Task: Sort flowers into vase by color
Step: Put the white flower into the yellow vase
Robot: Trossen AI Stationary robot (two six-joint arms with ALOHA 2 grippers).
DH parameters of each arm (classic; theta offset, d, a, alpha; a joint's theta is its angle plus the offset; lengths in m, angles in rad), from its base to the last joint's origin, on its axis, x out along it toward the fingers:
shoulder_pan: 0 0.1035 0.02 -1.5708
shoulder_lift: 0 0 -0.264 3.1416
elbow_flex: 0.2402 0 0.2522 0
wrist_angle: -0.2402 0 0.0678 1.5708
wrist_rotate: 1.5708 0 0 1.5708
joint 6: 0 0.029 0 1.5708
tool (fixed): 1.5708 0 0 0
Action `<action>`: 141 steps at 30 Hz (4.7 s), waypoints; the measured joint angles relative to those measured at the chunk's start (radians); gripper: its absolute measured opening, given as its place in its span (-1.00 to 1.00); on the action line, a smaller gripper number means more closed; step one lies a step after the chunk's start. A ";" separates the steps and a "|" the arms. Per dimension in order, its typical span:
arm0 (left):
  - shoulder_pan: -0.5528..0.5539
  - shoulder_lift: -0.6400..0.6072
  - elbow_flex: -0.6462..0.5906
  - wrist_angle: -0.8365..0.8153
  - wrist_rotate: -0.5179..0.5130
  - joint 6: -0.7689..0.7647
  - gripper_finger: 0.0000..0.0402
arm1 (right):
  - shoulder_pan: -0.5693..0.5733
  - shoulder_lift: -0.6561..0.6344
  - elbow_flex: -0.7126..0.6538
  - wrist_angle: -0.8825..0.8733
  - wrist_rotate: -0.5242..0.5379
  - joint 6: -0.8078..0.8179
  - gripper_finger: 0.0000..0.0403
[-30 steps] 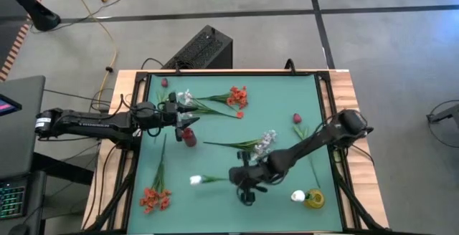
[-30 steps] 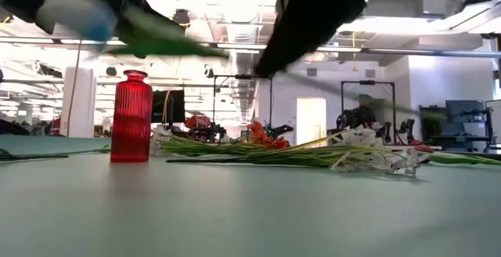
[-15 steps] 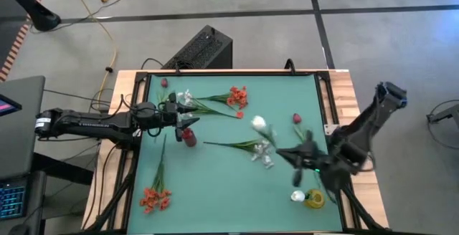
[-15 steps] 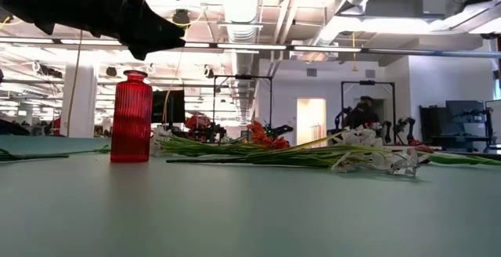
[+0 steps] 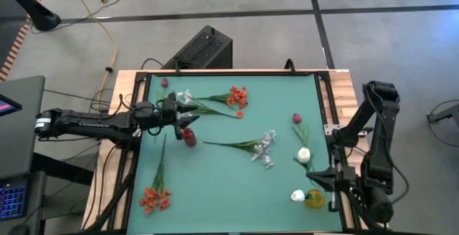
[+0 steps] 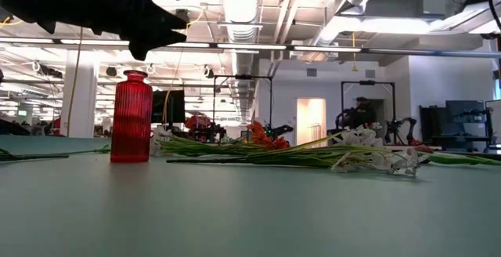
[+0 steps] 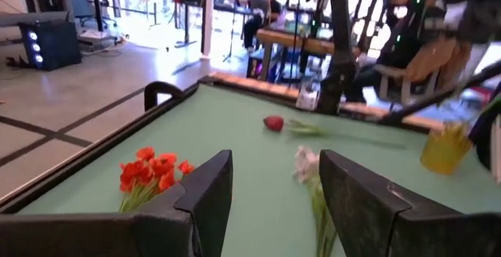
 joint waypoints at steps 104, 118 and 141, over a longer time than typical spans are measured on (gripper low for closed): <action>-0.318 1.449 1.602 0.048 0.183 0.122 -1.00 | -0.129 -0.177 0.001 -0.139 -0.140 -0.203 -0.71; -0.320 1.386 1.600 -0.084 0.190 0.128 -1.00 | -0.104 -0.179 0.043 -0.136 -0.234 -0.376 0.13; -0.317 1.300 1.601 -0.174 0.219 0.180 -1.00 | 0.087 -0.178 0.162 -0.133 -0.476 -0.323 0.27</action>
